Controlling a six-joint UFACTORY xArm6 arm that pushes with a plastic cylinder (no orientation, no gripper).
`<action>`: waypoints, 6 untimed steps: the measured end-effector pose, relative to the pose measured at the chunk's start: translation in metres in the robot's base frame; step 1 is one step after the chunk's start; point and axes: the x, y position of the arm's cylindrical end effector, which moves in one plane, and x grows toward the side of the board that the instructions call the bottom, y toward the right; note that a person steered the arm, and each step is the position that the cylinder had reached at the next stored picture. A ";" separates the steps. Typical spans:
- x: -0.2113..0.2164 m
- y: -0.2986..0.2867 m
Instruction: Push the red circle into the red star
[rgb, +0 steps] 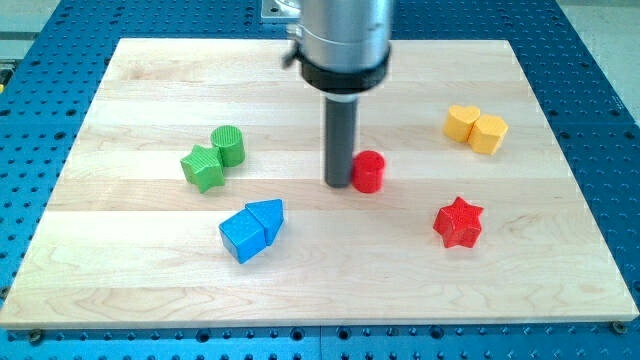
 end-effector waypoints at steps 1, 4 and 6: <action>-0.008 0.001; -0.038 0.067; 0.005 0.085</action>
